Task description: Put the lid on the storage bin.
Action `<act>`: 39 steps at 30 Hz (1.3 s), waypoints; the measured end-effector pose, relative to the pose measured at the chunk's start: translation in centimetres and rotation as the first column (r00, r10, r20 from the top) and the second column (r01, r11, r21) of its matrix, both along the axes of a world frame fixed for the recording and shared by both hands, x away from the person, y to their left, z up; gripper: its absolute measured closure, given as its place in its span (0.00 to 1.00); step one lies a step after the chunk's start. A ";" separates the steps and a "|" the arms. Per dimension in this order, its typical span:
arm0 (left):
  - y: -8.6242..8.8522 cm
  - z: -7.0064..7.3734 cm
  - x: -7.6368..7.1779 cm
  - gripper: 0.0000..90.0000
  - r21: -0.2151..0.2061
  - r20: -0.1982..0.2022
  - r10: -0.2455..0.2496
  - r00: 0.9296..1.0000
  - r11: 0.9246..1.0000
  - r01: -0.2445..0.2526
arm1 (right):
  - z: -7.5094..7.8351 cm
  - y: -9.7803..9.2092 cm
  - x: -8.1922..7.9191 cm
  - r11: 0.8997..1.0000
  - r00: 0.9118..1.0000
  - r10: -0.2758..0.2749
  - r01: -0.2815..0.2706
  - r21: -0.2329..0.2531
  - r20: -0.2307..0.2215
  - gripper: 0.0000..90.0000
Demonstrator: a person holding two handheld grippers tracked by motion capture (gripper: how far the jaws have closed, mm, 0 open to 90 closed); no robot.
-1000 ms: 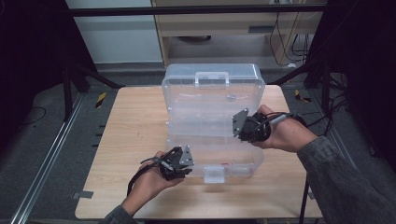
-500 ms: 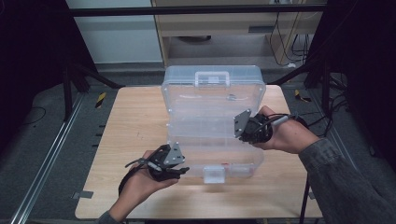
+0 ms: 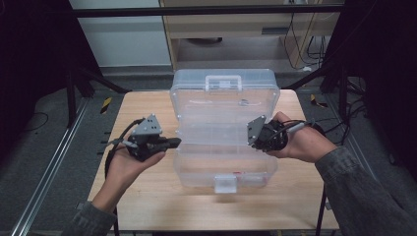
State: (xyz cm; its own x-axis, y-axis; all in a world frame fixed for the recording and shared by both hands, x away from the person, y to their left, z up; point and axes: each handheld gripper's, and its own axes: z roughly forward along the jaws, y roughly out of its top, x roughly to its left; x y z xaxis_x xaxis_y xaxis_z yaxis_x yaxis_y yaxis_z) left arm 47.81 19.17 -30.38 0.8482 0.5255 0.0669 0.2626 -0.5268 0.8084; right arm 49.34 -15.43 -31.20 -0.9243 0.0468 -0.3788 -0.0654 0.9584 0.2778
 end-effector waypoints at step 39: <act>0.5 1.3 7.7 1.00 -0.119 -0.110 0.152 0.982 0.979 -0.165 | -0.6 -0.2 -0.8 1.000 1.000 0.011 -0.011 0.004 0.006 0.92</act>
State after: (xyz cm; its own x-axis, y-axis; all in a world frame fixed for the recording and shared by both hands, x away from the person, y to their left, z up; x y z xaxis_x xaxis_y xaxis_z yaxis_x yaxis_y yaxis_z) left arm 55.54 19.71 -29.03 0.7525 0.6525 -0.0898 0.4170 -0.3665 0.8317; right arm 48.54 -15.65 -31.82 -0.9225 0.0385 -0.3841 -0.0772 0.9565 0.2812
